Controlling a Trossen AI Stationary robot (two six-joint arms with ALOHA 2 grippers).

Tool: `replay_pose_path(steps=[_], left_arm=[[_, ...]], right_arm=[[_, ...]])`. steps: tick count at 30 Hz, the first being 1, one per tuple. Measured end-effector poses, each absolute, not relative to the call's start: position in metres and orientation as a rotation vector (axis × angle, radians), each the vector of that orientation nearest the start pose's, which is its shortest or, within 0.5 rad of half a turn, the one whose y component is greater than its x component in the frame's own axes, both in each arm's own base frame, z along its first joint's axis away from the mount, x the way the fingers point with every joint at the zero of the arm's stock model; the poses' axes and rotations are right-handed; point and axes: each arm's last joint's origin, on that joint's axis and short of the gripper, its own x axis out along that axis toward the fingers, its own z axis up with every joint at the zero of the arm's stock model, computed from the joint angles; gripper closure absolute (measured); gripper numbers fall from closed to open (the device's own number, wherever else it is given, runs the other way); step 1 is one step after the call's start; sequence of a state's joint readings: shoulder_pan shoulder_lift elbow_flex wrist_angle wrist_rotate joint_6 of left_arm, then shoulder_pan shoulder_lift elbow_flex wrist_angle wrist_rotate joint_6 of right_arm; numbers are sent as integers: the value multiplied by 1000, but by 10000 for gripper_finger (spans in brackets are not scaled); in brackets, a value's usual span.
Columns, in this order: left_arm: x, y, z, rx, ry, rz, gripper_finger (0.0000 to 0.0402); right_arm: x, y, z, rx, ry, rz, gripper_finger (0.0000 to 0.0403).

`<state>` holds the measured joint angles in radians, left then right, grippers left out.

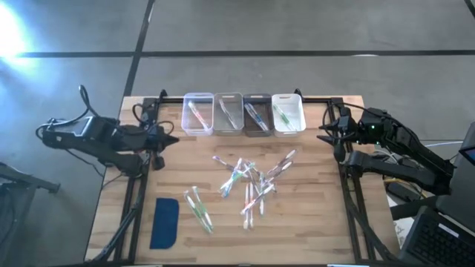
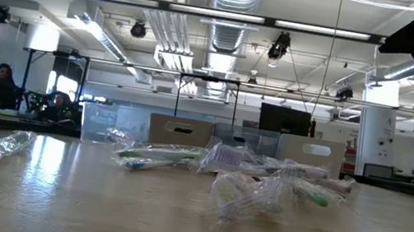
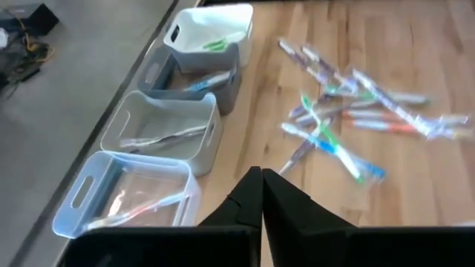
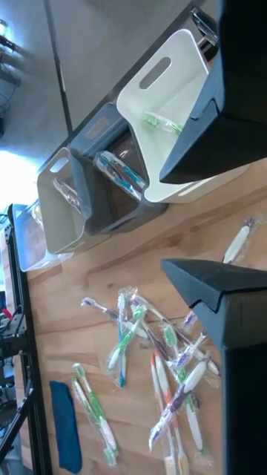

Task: Pick & Place Toothbrushes
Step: Put the green toothbrush into the white bin

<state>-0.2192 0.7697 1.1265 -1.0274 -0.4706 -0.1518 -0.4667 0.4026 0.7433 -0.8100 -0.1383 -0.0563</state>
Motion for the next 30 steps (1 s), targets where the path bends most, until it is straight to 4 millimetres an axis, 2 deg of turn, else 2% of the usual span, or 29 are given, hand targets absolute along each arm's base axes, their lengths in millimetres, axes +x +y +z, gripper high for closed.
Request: replay_pose_path(steps=[4,16,25,30], left_arm=[[107,-11,360,111,606,242,395],[75,-7,329,41,456,118,398],[52,-3,293,38,428,100,398],[41,1,299,29,366,143,398]], right_arm=[[68,-30,302,86,458,-310,219],[68,-30,302,85,458,-310,202],[68,-30,302,85,458,-310,217],[68,-30,302,86,459,-310,231]])
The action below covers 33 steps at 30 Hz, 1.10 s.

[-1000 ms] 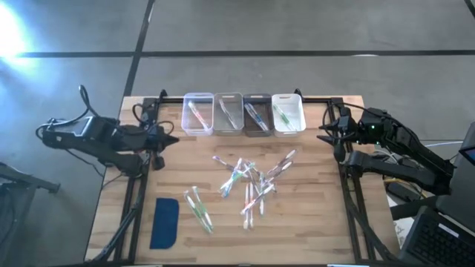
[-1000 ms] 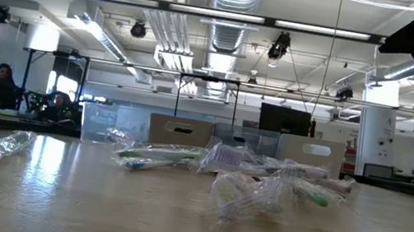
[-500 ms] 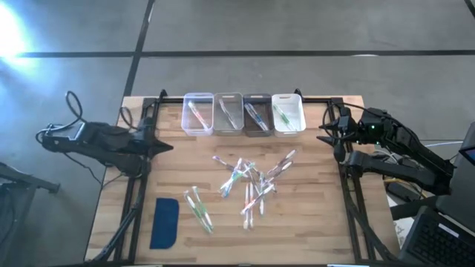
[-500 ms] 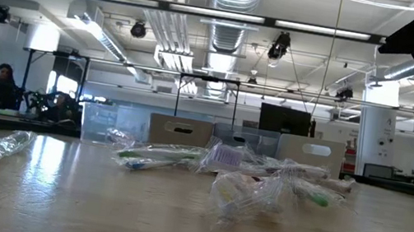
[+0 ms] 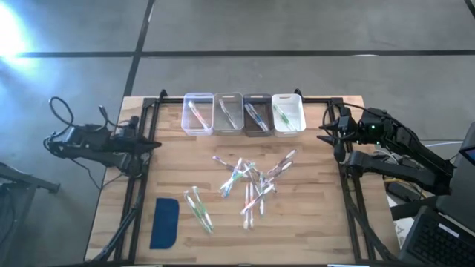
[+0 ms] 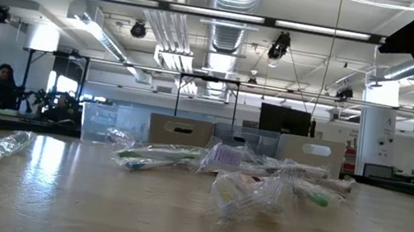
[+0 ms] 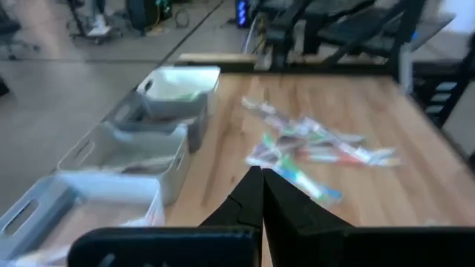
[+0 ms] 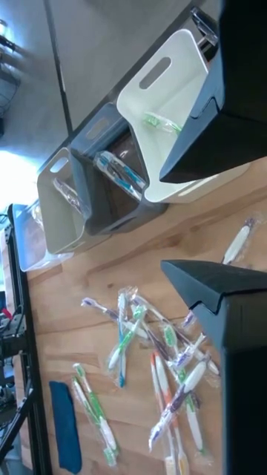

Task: Pick & Place Toothbrushes
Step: Put the green toothbrush into the white bin

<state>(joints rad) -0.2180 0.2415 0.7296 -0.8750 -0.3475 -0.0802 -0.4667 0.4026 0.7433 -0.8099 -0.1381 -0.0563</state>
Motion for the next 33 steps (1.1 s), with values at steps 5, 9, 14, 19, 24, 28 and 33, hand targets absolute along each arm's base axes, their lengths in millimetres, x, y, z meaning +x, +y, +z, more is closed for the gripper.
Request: replay_pose_path(steps=[5,9,14,19,24,28,33], left_arm=[[37,2,298,26,347,153,385],[39,2,298,28,354,154,378],[39,2,298,27,354,155,377],[39,2,298,26,354,155,376],[39,2,298,26,354,156,376],[39,2,298,26,354,155,376],[39,2,298,26,354,156,376]], right_arm=[[68,-30,302,85,458,-310,245],[68,-30,302,86,458,-310,256],[68,-30,302,86,459,-310,271],[68,-30,302,86,458,-310,285],[68,-30,302,85,458,-311,300],[68,-30,302,87,458,-313,313],[68,-30,303,84,443,-315,329]])
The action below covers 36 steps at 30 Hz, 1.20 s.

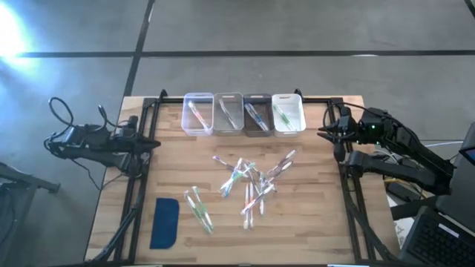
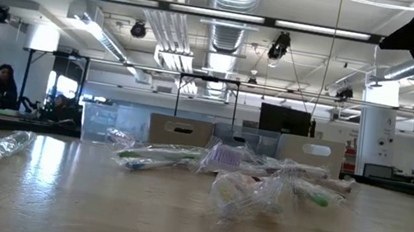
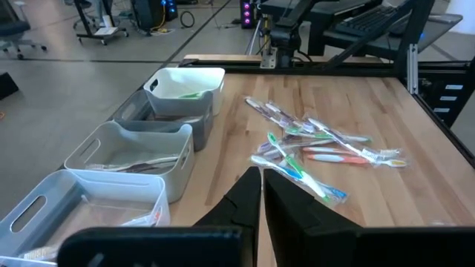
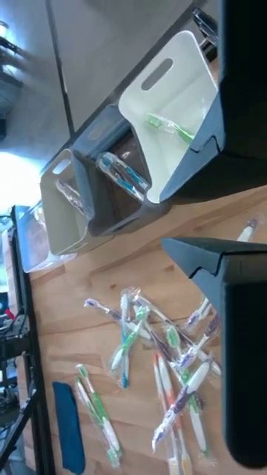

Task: Pick & Place Toothbrushes
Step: Put the green toothbrush into the white bin

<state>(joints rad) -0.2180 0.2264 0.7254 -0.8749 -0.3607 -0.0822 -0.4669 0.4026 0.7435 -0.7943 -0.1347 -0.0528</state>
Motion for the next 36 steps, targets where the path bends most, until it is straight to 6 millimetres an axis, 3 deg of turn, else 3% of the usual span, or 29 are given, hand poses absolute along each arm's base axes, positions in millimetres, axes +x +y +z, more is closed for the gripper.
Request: replay_pose_path(steps=[5,14,17,26,30,36], left_arm=[[39,2,298,26,354,156,376],[39,2,298,27,355,156,376],[39,2,298,26,355,156,376],[39,2,298,27,355,156,376],[39,2,298,27,355,156,376],[39,2,298,27,356,156,376]], right_arm=[[77,-35,321,34,252,-326,343],[89,-40,395,36,-526,-268,358],[94,-43,410,0,-675,-241,359],[130,-56,463,71,-592,-89,350],[155,-60,483,133,-516,-19,362],[199,-56,498,166,-363,55,386]])
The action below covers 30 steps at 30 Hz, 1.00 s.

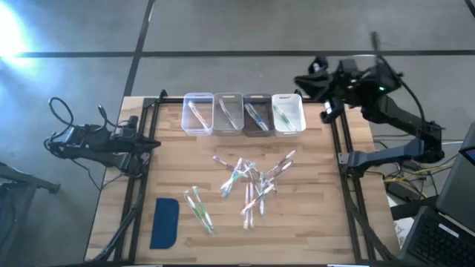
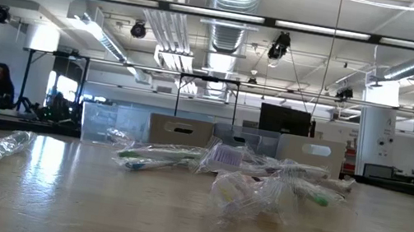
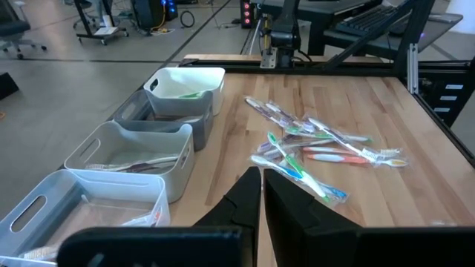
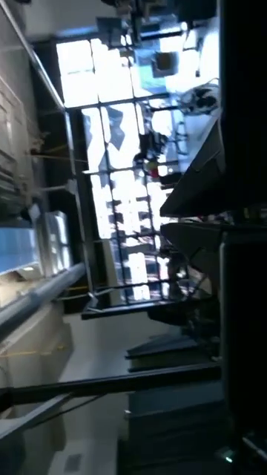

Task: Pick & Place Toothbrushes
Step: Put the green toothbrush into the white bin

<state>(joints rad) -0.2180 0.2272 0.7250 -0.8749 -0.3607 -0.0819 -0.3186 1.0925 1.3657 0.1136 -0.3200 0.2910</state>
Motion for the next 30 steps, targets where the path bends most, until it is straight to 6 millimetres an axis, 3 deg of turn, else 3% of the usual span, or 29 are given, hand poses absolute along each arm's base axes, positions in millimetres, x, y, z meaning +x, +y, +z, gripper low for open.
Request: replay_pose_path(steps=[6,14,24,30], left_arm=[[39,2,298,27,356,156,376],[39,2,298,27,356,156,376],[39,2,298,27,355,156,376],[39,2,298,27,356,156,376]], right_arm=[[235,-45,504,171,-217,119,392],[262,-20,509,207,-70,212,394],[286,26,515,271,44,369,394],[290,64,505,380,248,347,394]])
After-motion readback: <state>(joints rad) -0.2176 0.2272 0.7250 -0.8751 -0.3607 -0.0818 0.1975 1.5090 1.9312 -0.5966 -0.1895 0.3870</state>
